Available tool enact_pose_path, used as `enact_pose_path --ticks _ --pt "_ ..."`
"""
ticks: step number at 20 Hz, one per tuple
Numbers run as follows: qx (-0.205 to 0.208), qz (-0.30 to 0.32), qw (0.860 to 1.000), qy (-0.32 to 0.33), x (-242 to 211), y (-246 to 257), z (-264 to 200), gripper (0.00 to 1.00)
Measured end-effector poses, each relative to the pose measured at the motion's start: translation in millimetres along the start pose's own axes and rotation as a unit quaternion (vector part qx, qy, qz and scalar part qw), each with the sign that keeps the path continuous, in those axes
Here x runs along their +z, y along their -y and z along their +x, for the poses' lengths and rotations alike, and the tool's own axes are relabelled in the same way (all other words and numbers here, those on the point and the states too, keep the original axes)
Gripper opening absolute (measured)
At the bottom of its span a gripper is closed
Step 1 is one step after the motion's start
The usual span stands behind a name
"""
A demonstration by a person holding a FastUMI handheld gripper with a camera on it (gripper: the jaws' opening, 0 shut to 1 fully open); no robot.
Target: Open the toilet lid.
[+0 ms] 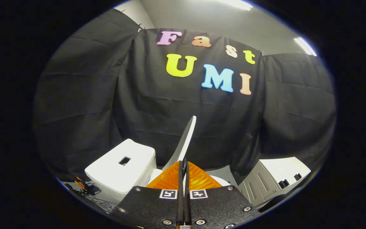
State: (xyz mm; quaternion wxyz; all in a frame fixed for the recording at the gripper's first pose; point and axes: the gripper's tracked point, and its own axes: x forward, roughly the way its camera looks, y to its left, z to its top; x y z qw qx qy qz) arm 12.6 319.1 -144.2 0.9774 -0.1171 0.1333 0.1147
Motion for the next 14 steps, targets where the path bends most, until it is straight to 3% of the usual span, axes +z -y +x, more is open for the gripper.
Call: enact_pose_path --ticks 14 --pt "0.088 -0.065 0.993 0.037 22 -104 2 0.00"
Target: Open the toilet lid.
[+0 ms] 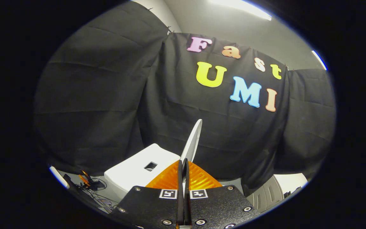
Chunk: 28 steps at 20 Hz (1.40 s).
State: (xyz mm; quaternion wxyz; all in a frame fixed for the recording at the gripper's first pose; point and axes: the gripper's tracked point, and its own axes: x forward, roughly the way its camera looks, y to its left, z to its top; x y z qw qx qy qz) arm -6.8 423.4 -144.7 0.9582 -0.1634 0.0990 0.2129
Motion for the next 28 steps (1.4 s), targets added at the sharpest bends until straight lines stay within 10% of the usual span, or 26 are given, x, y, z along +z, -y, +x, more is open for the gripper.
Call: enact_pose_path --ticks 17,21,26,28 --pt "0.062 0.007 0.998 0.008 -5 -53 11 0.01" --pt "0.106 0.044 0.993 -0.005 -18 -67 10 0.13" --pt "0.138 0.119 0.983 0.018 -20 -49 -4 0.81" --pt "0.151 0.153 0.976 0.046 -6 -34 -9 0.94"
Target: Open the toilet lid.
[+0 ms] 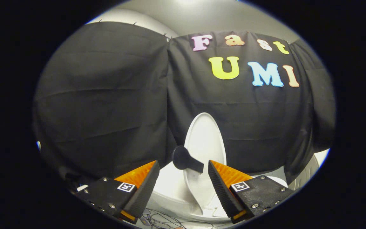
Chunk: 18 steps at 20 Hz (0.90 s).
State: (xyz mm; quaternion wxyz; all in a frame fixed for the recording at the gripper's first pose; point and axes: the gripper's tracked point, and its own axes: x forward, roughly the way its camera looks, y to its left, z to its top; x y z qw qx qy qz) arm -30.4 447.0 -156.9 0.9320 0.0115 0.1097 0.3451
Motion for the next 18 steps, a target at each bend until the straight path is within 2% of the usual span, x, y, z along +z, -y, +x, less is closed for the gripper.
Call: enact_pose_path --ticks 3,6,11,18 --pt "0.010 0.023 0.999 0.039 35 27 -11 0.94" --pt "-0.006 0.033 0.997 0.072 67 67 -19 0.94" --pt "-0.059 0.029 0.994 0.085 90 152 -35 0.94" --pt "-0.156 0.016 0.983 0.100 96 275 -100 0.94"
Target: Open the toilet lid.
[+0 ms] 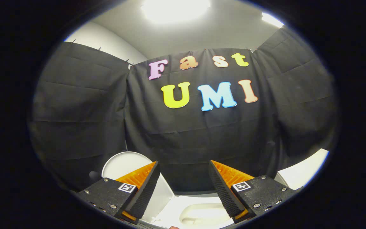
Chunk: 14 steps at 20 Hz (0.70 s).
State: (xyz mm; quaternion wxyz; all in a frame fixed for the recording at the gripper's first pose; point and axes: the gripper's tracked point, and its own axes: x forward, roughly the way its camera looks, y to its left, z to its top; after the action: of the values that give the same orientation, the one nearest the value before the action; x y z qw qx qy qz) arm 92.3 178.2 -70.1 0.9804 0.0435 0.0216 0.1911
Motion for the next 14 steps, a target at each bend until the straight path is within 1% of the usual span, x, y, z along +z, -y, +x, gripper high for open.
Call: enact_pose_path --ticks 3,6,8,10,13,14 --pt "-0.034 -0.009 0.999 -0.003 -5 48 -20 0.95" --pt "-0.048 -0.019 0.999 -0.009 -18 82 -43 0.95" --pt "-0.050 -0.016 0.998 -0.031 -44 98 -57 0.95" --pt "-0.061 -0.013 0.997 -0.051 -65 115 -74 0.95" --pt "-0.073 -0.022 0.995 -0.061 -81 132 -100 0.95" --pt "-0.083 -0.026 0.994 -0.062 -84 141 -109 0.95"
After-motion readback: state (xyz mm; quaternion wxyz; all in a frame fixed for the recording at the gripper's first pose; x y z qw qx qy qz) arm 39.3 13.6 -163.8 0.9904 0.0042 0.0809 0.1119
